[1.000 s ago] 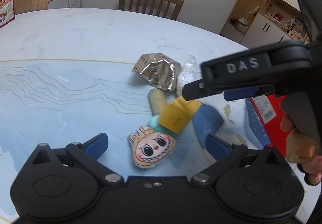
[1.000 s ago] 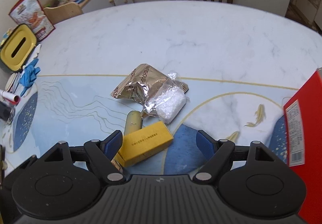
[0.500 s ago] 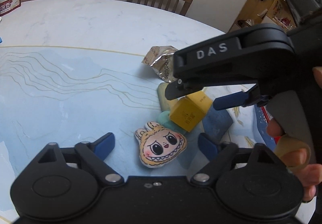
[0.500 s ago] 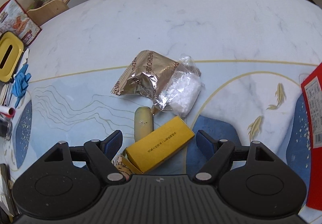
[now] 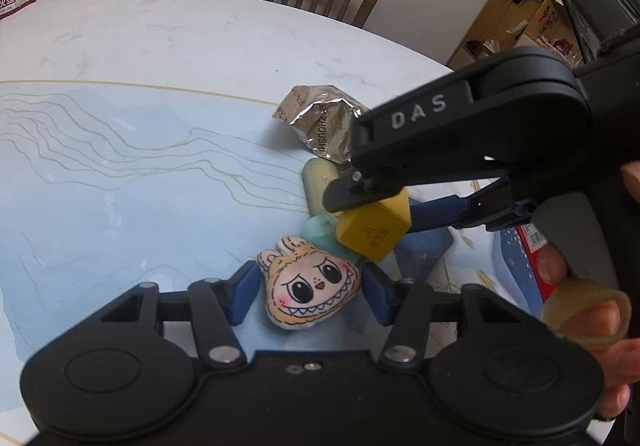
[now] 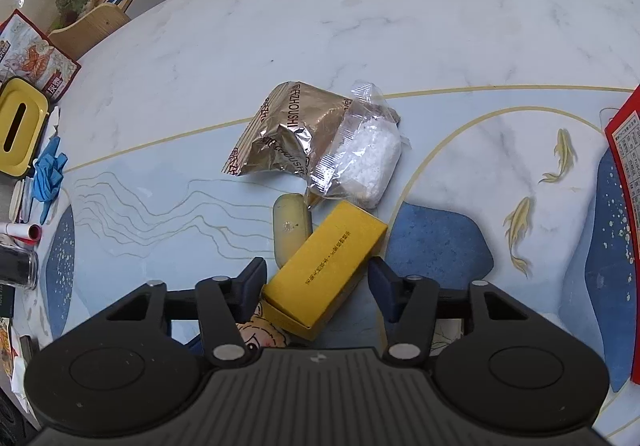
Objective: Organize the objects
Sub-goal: 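Grasp the cartoon-face plush keychain with left tool while right tool grasps yellow box, then carry the plush keychain and yellow box into the red box and release both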
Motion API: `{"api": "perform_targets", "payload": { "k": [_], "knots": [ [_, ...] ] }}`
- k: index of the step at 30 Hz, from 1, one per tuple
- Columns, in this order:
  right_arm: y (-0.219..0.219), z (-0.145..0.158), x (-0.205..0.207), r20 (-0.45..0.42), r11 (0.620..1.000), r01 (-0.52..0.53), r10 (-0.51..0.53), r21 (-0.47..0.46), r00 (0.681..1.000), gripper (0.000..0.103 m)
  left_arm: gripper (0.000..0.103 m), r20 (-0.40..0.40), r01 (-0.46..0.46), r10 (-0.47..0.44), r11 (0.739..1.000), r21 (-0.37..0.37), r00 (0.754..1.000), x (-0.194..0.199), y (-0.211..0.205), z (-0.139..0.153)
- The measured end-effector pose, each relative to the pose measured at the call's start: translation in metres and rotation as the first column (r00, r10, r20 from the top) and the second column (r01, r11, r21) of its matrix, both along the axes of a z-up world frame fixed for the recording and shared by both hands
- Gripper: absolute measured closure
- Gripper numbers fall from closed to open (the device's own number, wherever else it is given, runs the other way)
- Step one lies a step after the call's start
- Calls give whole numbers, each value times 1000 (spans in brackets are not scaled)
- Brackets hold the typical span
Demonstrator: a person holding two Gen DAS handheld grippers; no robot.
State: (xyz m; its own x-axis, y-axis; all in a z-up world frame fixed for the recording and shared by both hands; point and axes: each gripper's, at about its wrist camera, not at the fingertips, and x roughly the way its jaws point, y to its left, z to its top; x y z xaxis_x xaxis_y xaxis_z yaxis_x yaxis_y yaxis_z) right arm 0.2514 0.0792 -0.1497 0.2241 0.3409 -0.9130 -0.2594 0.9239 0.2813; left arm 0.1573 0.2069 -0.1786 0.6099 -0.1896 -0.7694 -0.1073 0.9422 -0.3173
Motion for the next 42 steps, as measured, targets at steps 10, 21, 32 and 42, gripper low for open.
{"api": "perform_targets", "payload": {
  "k": [10, 21, 32, 42],
  "knots": [
    [-21, 8, -11, 15, 999, -3, 2, 43, 1000, 74, 53, -1, 0, 0, 1000, 1, 1000, -4, -4, 7],
    [-68, 25, -30, 10, 991, -3, 2, 136, 1000, 75, 54, 5, -9, 9, 1000, -11, 1000, -21, -18, 24],
    [-135, 76, -62, 137, 977, -88, 61, 196, 989, 75, 54, 56, 16, -16, 1000, -5, 998, -22, -65, 76],
    [-215, 107, -66, 264, 983, -80, 34, 167, 964, 75, 54, 97, 106, -109, 994, 36, 989, -10, -140, 113]
  ]
}}
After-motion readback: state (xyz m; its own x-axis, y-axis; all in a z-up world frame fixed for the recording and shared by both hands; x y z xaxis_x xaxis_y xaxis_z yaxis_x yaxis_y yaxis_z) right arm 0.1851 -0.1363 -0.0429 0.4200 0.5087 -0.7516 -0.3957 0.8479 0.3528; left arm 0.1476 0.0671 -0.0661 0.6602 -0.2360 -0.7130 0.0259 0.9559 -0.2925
